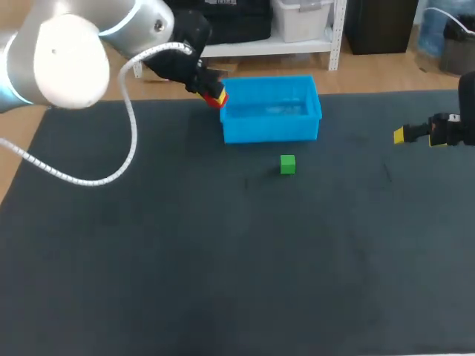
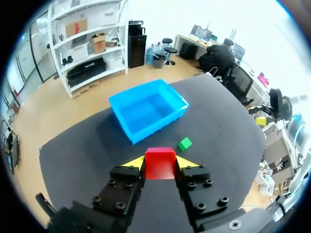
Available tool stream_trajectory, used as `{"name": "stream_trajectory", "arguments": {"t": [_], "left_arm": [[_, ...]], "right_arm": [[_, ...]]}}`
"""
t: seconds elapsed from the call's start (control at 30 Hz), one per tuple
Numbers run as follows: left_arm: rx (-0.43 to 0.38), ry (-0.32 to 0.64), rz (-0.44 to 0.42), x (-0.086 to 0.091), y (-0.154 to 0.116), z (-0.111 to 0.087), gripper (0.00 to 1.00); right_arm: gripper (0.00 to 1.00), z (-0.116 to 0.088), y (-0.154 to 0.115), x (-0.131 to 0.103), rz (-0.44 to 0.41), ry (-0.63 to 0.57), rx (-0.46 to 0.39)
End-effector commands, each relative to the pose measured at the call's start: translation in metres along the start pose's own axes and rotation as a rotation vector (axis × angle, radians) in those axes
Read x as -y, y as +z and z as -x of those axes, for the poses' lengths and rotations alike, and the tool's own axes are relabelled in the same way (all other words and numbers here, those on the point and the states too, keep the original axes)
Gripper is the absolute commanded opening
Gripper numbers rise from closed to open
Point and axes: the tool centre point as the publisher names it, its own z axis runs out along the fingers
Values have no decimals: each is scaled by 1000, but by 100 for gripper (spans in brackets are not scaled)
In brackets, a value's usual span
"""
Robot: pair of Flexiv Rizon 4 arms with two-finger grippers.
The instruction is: Use the left arm to pick the red cube and place it into the blue plastic box first, then use the right arm to grasp the green cube and put it into the same blue plastic box after the first action is fully finished.
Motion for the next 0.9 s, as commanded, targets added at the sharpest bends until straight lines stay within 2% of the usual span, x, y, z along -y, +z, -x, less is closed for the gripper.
{"name": "stream_trajectory", "arguments": {"t": [0.03,0.33,0.73,0.9], "left_arm": [[31,3,-27,-5,4,-3,0],[27,31,-45,-18,30,19,0],[24,77,-69,-46,77,65,0],[12,93,-63,-49,94,82,0]], "right_arm": [[100,0,0,0,-1,0,-1],[100,0,0,0,-1,0,-1],[100,0,0,0,-1,0,-1],[100,0,0,0,-1,0,-1]]}}
